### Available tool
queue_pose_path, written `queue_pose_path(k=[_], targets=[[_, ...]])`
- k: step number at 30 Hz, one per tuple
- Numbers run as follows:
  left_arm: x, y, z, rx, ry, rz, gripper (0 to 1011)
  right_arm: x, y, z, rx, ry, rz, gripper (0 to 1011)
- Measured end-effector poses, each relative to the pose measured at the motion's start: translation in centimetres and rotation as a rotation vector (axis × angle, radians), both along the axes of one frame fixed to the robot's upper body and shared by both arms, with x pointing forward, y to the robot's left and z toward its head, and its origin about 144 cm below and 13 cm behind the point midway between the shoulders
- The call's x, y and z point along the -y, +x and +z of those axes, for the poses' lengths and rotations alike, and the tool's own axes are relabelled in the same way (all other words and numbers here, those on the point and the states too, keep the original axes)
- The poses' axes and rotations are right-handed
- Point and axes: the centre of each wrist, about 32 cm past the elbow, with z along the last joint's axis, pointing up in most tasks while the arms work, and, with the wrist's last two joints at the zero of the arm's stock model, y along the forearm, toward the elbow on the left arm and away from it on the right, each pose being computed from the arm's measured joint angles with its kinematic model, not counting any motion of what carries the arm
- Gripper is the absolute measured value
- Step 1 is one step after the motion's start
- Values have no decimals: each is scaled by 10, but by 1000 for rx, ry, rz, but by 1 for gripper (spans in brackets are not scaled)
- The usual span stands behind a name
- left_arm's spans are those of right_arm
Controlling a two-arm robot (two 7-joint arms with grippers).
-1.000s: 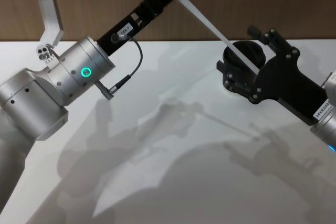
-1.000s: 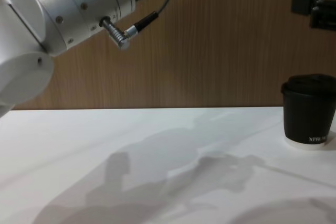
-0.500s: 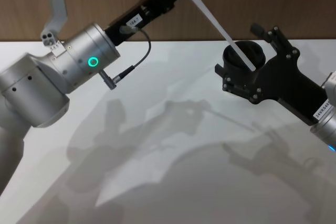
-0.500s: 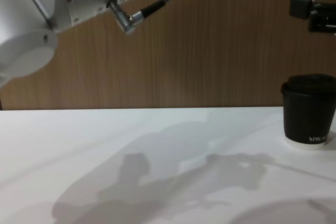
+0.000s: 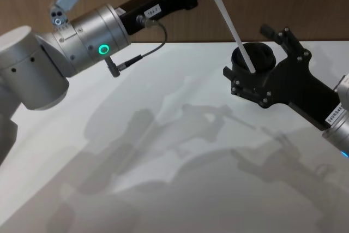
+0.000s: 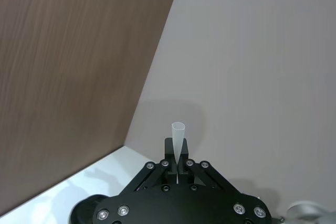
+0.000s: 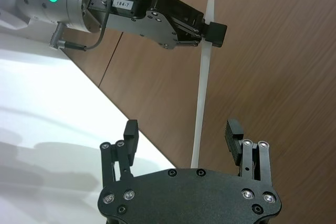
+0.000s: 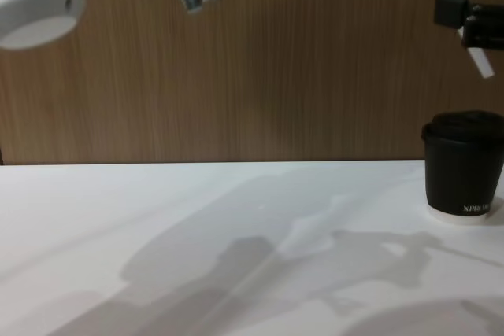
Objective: Pick up the straw with one hand, pass it to the other hand, and insert it into the cup.
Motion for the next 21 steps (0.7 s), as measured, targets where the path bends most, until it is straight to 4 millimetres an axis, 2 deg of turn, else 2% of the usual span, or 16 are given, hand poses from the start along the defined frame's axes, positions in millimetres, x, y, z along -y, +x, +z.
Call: queue_pose_path(k=[13, 21], targets=[[5, 0, 28, 180, 173, 82, 12, 0, 0, 0, 0, 0, 0, 1001], [12, 3, 30, 249, 204, 125, 12, 0, 0, 0, 0, 0, 0, 1001]])
